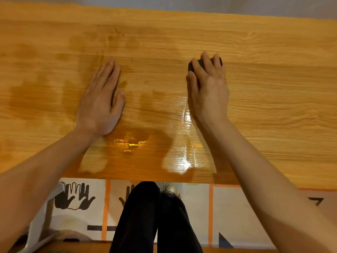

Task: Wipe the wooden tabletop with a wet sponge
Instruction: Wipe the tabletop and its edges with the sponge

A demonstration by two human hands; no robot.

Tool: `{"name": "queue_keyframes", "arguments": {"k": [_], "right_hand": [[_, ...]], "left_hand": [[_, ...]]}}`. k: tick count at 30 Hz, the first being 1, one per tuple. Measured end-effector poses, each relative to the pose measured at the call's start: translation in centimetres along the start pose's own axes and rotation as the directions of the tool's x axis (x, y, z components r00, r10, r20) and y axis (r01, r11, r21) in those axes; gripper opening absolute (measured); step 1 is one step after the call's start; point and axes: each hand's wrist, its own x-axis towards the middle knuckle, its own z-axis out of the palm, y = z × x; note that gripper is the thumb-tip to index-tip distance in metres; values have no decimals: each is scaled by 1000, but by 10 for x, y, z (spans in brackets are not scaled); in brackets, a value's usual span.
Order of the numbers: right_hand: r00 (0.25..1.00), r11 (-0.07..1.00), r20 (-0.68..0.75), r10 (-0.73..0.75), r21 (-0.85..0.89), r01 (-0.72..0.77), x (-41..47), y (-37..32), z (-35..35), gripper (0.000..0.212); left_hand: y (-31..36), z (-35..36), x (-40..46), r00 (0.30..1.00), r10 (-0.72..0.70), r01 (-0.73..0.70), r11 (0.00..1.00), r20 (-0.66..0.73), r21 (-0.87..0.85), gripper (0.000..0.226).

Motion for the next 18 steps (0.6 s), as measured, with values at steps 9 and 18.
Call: {"name": "queue_keyframes", "arguments": {"k": [9, 18], "right_hand": [[917, 923, 163, -365, 196, 332, -73, 0, -9, 34], [961, 954, 85, -263, 170, 246, -50, -33, 14, 33]], "left_hand": [[3, -1, 3, 1000, 5, -5, 1000, -19, -9, 59], [3, -1, 3, 998, 38, -39, 999, -53, -18, 57]]}}
